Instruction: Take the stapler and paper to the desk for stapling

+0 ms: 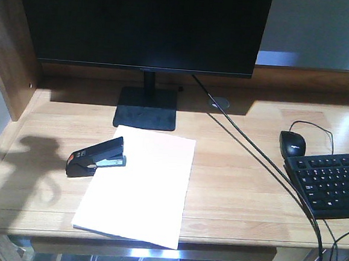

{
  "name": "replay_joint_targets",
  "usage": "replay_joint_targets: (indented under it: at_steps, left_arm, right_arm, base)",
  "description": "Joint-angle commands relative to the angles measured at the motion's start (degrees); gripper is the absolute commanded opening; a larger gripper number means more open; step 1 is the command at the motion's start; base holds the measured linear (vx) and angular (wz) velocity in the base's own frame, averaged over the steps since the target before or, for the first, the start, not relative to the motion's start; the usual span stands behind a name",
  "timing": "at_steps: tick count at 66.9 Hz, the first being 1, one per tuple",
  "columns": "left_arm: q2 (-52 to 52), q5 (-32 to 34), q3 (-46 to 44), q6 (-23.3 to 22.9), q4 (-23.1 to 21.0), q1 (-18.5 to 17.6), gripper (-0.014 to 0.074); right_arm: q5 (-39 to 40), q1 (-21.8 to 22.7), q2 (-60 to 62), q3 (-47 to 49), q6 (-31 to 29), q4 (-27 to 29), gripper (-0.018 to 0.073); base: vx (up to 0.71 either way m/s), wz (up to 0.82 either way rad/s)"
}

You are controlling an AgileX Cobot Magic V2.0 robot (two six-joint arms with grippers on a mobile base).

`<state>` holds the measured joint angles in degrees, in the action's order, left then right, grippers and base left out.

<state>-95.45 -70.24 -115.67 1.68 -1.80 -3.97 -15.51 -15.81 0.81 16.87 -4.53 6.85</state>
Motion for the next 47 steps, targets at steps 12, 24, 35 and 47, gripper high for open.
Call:
replay_joint_targets:
  at_steps: [12, 24, 35, 47]
  left_arm:
    - [16.40, 18.14, 15.27, 4.99, -7.65, 0.00, -0.0006]
    - [28.20, 29.07, 32.44, 4.99, -7.23, 0.00, -0.0006]
    - [38.59, 39.34, 49.20, 8.09, -7.05, 0.00, -0.0006]
    - [50.80, 50.30, 68.37, 9.88, -7.05, 0.00, -0.0006]
  right_arm:
    - [4.23, 0.41, -0.22, 1.29, 0.10, 0.06, 0.0573]
    - [4.23, 0.41, -0.22, 1.29, 0.10, 0.06, 0.0573]
    - [4.23, 0.41, -0.22, 1.29, 0.10, 0.06, 0.0573]
    - [4.23, 0.41, -0.22, 1.29, 0.10, 0.06, 0.0573]
  base:
    - [0.00, 0.00]
    - [0.00, 0.00]
    - [0.00, 0.00]
    - [0.00, 0.00]
